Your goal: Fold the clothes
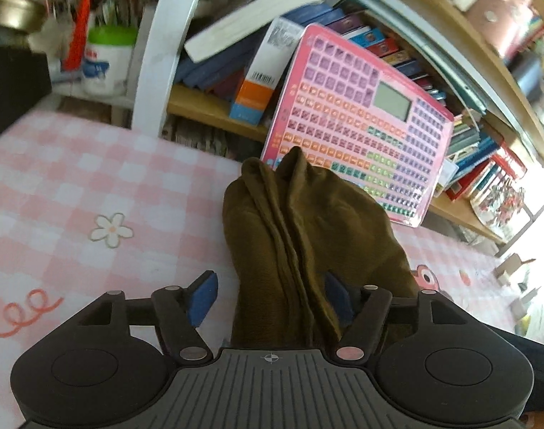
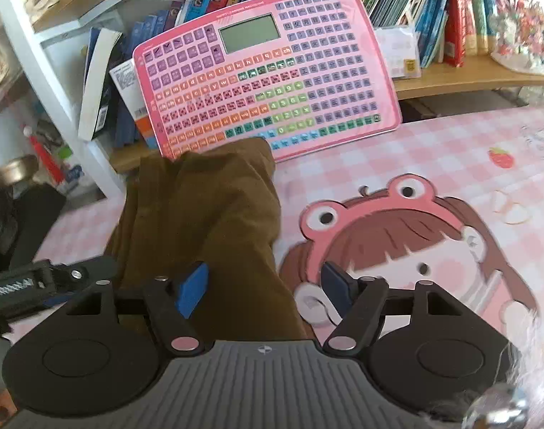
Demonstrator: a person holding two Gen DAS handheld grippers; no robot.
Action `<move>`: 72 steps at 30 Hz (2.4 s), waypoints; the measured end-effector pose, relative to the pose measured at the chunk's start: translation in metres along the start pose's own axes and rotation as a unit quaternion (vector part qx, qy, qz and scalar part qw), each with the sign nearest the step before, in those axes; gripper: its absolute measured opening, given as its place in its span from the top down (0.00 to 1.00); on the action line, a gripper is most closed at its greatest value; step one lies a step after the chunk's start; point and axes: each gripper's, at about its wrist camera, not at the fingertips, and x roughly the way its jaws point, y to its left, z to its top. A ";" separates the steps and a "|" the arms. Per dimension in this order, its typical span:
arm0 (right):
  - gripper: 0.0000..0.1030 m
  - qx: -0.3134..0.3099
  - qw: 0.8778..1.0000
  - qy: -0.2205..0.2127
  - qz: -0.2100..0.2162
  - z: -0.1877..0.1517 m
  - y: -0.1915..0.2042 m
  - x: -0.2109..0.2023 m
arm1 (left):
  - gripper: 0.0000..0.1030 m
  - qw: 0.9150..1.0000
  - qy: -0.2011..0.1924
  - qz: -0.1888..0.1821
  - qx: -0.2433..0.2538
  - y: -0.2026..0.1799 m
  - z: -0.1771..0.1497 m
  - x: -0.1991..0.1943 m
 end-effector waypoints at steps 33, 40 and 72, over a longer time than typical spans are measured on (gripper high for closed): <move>0.13 -0.096 0.993 0.020 -0.063 -0.070 0.001 -0.078 | 0.00 0.986 -0.031 0.138 0.089 -0.073 -0.103 -0.071; 0.12 -0.097 0.993 0.025 -0.058 -0.071 0.003 -0.076 | 0.00 0.986 -0.026 0.142 0.081 -0.069 -0.102 -0.071; 0.12 -0.086 0.993 0.034 -0.072 -0.073 -0.001 -0.077 | 0.00 0.986 -0.018 0.138 0.089 -0.069 -0.102 -0.065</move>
